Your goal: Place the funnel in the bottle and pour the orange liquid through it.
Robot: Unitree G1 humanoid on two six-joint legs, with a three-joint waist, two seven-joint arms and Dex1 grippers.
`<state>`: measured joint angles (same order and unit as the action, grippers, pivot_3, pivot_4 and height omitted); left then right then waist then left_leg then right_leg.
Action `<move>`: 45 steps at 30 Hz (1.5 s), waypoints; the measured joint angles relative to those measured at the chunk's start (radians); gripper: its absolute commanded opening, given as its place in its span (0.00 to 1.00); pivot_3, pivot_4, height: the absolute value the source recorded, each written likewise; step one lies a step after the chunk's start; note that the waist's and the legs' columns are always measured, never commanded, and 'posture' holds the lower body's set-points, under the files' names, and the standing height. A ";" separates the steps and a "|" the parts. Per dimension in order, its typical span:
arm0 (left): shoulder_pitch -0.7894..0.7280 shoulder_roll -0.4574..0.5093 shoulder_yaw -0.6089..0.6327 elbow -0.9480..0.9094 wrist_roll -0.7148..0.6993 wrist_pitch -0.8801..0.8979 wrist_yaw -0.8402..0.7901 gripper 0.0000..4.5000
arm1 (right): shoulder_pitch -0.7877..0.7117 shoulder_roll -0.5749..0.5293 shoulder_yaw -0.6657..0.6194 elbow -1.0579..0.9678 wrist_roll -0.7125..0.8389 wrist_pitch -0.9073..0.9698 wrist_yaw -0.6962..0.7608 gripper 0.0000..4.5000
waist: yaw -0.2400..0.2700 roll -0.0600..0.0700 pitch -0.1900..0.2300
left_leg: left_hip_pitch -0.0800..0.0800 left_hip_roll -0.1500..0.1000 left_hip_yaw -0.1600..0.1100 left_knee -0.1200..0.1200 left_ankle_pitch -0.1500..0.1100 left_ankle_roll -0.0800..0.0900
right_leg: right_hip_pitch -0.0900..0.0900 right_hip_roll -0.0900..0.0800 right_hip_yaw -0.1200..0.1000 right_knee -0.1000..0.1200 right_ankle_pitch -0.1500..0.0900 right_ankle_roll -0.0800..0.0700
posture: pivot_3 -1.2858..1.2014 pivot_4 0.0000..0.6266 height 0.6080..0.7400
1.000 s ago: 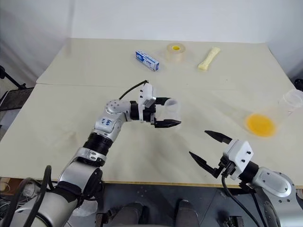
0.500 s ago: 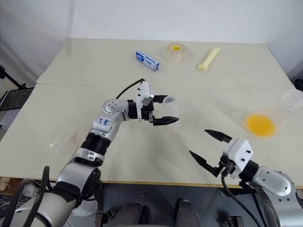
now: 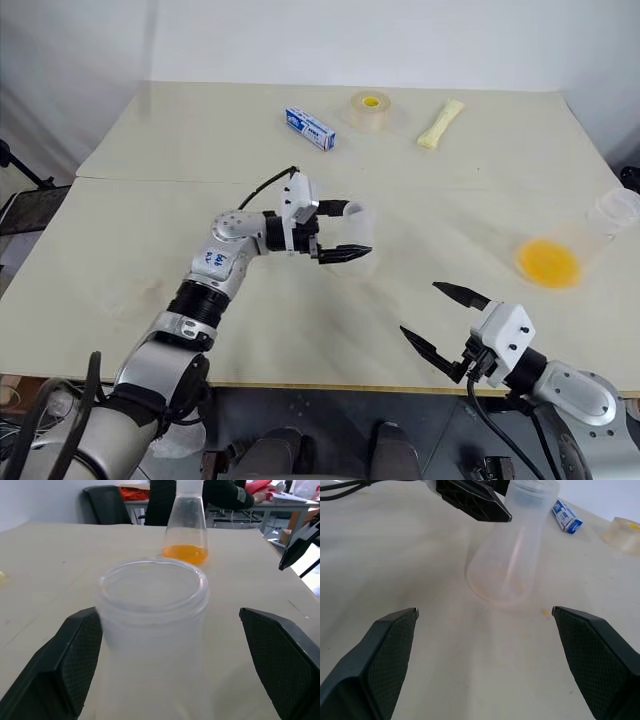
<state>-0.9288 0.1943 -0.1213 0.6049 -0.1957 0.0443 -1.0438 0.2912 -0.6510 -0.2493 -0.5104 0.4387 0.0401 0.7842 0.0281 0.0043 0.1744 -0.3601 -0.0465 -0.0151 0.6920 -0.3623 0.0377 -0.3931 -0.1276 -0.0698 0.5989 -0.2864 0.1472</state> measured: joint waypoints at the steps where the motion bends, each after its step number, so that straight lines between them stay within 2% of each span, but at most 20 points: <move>1: 0.000 0.011 0.002 -0.001 0.000 0.002 0.001 1.00 | 0.000 0.000 0.000 0.000 0.000 0.000 0.000 1.00 | 0.000 0.000 0.000 | 0.000 0.000 0.000 0.000 0.000 0.000 | 0.000 0.000 0.000 0.000 0.000 0.000 | 0.52 0.24 1.00; 9: -0.001 0.079 0.017 0.000 0.012 0.011 0.018 1.00 | -0.047 -0.002 0.000 0.005 0.000 0.001 0.004 1.00 | 0.000 0.000 0.000 | 0.000 0.000 -0.001 0.001 0.000 0.000 | 0.000 0.000 0.000 0.002 0.000 0.000 | 0.52 0.24 1.00; 14: 0.017 0.165 0.030 -0.050 0.005 0.078 0.002 1.00 | -0.064 -0.005 0.002 0.022 0.002 0.003 0.022 1.00 | -0.002 0.000 0.000 | 0.000 0.000 -0.001 0.001 0.000 0.000 | -0.001 0.000 0.000 0.002 0.000 0.000 | 0.52 0.24 1.00; 21: 0.275 0.336 0.188 -0.407 -0.116 0.277 0.024 1.00 | -0.126 -0.018 0.014 0.091 0.018 0.011 0.093 1.00 | -0.016 0.000 0.000 | 0.001 0.001 -0.002 0.001 0.000 -0.001 | -0.002 -0.001 0.001 0.005 0.000 0.000 | 0.52 0.24 1.00; 28: 0.661 0.454 0.455 -0.721 -0.226 0.388 0.130 1.00 | -0.214 -0.047 0.054 0.159 0.078 0.054 0.217 1.00 | -0.010 0.000 0.000 | 0.001 0.001 -0.004 0.001 -0.001 -0.002 | -0.001 -0.004 0.008 0.003 -0.001 -0.001 | 0.52 0.24 1.00; 35: 1.033 0.446 0.700 -0.933 -0.321 0.416 0.174 1.00 | -0.294 -0.067 0.095 0.229 0.127 0.086 0.357 1.00 | -0.004 0.000 0.000 | 0.001 0.003 -0.005 0.001 -0.002 -0.003 | 0.002 -0.006 0.008 -0.001 -0.001 -0.002 | 0.52 0.24 1.00; 39: 1.221 0.379 0.834 -1.031 -0.377 0.415 0.213 1.00 | -0.366 -0.066 0.129 0.285 0.126 0.092 0.394 1.00 | -0.008 0.000 0.000 | 0.002 0.004 -0.004 0.000 -0.003 -0.004 | 0.001 -0.006 0.009 -0.004 -0.002 -0.003 | 0.52 0.24 1.00; 45: 1.357 0.284 0.954 -1.063 -0.412 0.379 0.284 1.00 | -0.434 -0.047 0.176 0.342 0.116 0.091 0.430 1.00 | -0.003 0.000 0.000 | 0.002 0.006 -0.004 0.000 -0.004 -0.005 | 0.001 -0.005 0.008 -0.005 -0.003 -0.005 | 0.52 0.24 1.00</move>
<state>0.4277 0.4786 0.8324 -0.4585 -0.6080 0.4236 -0.7593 -0.1425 -0.6985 -0.0731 -0.1688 0.5551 0.1314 1.2141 0.0255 0.0048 0.1742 -0.3582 -0.0409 -0.0191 0.6919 -0.3659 0.0332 -0.3918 -0.1330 -0.0617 0.5936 -0.2892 0.1420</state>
